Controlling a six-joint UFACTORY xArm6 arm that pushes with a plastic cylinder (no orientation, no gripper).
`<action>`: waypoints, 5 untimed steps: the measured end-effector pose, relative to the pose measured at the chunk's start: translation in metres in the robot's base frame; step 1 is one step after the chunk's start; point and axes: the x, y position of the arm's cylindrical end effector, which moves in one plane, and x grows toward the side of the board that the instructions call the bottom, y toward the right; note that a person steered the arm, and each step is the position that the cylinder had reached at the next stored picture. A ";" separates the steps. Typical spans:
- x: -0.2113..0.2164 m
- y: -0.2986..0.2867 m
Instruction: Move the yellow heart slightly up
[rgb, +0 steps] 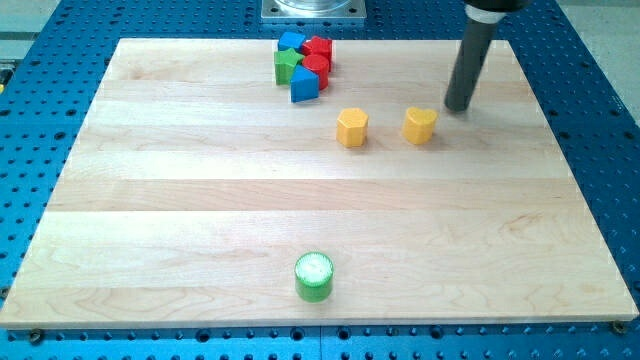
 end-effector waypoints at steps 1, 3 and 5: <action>0.010 0.000; 0.089 -0.047; 0.085 -0.089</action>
